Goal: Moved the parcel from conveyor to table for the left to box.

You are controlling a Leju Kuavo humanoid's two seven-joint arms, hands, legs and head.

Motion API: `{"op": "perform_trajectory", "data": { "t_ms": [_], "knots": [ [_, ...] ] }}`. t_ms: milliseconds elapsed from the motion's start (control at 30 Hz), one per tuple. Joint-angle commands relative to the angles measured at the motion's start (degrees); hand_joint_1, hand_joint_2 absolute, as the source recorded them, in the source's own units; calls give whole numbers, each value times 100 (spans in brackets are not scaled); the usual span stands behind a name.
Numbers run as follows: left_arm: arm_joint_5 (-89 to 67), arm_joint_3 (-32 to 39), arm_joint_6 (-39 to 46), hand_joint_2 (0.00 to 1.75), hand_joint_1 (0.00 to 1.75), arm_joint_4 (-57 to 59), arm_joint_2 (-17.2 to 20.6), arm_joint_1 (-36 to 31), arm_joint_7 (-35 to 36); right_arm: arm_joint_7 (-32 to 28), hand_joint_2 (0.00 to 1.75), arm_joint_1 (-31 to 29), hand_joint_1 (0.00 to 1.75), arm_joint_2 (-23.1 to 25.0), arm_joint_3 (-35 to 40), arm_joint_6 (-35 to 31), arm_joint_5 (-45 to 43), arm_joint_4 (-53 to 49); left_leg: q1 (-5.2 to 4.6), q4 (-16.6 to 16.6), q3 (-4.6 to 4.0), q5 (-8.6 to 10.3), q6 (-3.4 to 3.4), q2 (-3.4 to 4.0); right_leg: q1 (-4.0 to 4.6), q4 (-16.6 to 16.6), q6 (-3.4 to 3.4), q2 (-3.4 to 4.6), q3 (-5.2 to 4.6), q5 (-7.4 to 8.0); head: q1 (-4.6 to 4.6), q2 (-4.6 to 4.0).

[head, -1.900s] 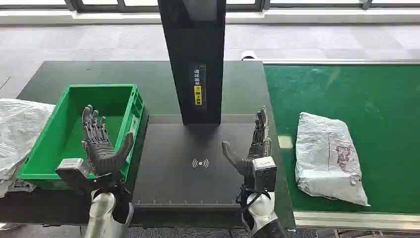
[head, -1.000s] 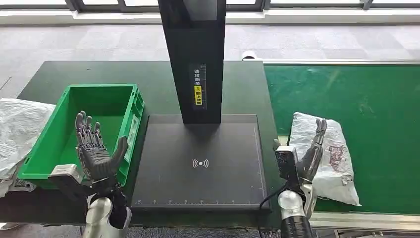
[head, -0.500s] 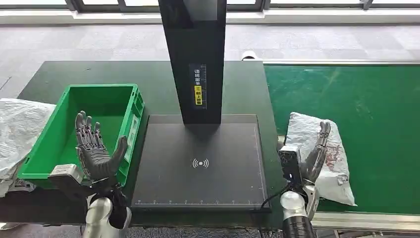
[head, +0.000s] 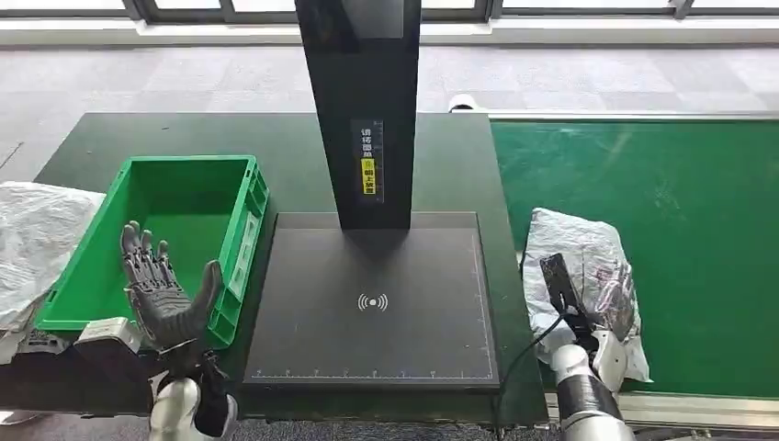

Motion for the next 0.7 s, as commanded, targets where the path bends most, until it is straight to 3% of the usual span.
{"op": "perform_trajectory", "data": {
  "t_ms": [33, 267, 567, 700],
  "knots": [
    [-14, 220, 111, 175, 0, 85, -188, 137, 24, 558, 175, -470, 0, -433, -421, 93, 54, 1305, 1, -8, 20, -5, 3, 11, 2, -12, 0, 9, 19, -1, 0, 0],
    [-32, 182, 96, 175, 0, 150, -188, 90, 24, 1115, 175, -282, 0, -539, -411, 228, 200, 1244, -2, -13, 26, -4, 5, 3, -1, -16, 1, 0, 27, -3, 0, 0],
    [-32, 182, 96, 175, 0, 150, -188, 90, 24, 1115, 175, -282, 0, -539, -411, 228, 200, 1244, 0, -12, 21, -2, 4, 1, -1, -15, 0, -1, 23, -2, 0, -2],
    [-39, 183, 53, 175, 0, 137, -188, 114, 24, 1169, 175, -211, 0, -555, -397, 924, 190, 1291, -1, -12, 22, -3, 4, 1, -1, -14, 0, -1, 24, -3, 0, 0]
  ]
}}
